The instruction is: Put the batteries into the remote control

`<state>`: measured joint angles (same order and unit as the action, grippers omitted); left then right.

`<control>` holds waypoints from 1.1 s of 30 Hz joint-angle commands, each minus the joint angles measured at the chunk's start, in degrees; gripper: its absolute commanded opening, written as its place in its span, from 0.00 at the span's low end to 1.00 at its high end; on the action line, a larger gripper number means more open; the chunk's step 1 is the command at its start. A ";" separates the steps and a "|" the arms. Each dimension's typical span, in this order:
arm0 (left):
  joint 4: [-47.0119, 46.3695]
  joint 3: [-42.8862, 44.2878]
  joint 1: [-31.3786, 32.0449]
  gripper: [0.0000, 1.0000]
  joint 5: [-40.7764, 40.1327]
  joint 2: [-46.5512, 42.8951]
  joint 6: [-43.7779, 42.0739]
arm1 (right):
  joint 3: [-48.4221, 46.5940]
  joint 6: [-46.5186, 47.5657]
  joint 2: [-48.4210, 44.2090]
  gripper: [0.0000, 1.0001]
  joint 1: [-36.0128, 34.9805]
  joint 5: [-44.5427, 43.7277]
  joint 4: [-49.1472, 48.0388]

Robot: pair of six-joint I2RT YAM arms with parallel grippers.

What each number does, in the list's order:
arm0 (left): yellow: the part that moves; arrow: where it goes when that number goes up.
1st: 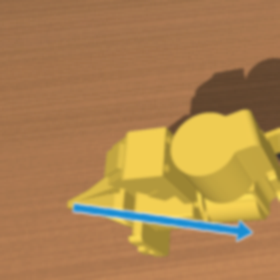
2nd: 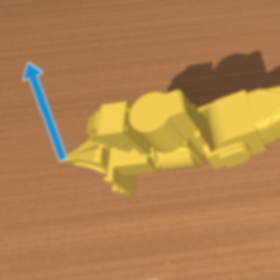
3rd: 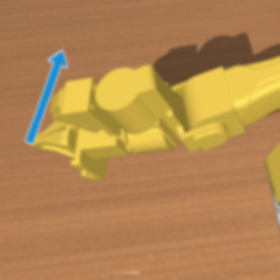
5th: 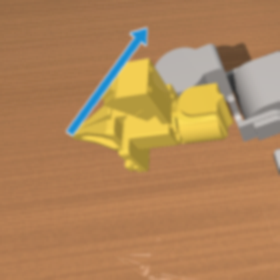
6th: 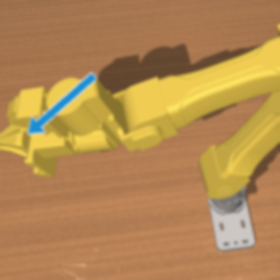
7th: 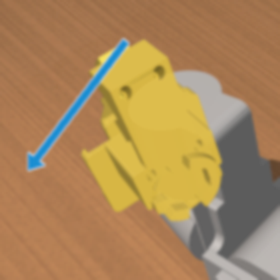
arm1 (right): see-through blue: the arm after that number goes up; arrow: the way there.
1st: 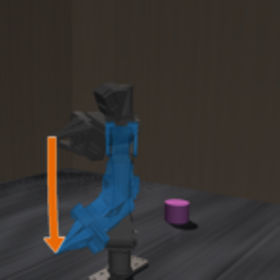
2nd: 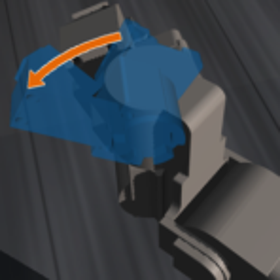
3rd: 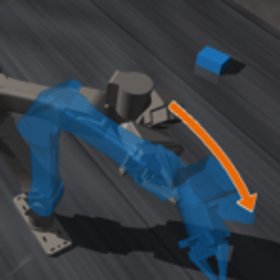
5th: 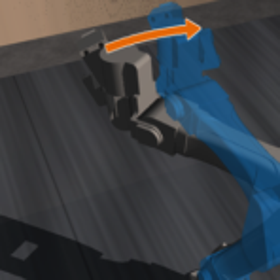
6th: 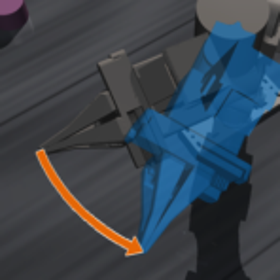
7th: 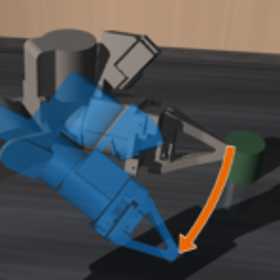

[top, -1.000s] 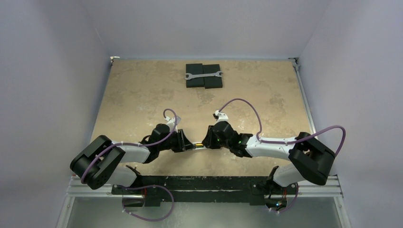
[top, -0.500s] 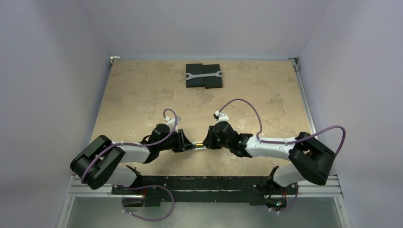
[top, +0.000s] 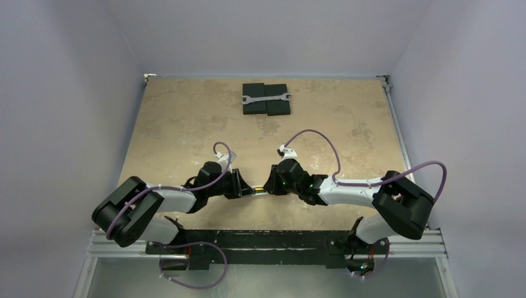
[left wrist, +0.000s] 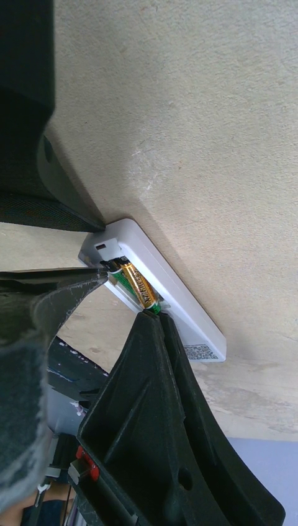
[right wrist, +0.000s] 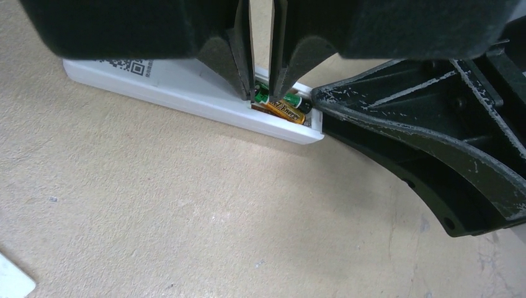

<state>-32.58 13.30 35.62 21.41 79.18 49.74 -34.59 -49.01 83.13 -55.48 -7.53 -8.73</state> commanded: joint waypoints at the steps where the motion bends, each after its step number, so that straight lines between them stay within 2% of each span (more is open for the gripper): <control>1: -1.19 1.46 -0.11 0.26 0.89 0.89 -1.33 | -1.11 -0.64 0.54 0.22 -0.06 0.59 -0.97; 15: -1.09 2.33 -0.12 0.26 1.59 2.33 -1.46 | -1.97 -0.03 2.30 0.13 -0.40 1.71 -0.92; 25: 0.06 3.23 -0.12 0.27 1.83 2.49 -1.80 | -5.54 3.33 5.53 0.03 -1.91 -1.29 6.13; 33: 2.41 4.72 -0.12 0.29 1.75 2.32 -2.52 | -12.22 6.98 9.33 0.00 -5.31 -7.16 15.95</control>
<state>-30.24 15.35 34.98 22.92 80.58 49.34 -43.62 -44.07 88.99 -58.39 -12.67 1.17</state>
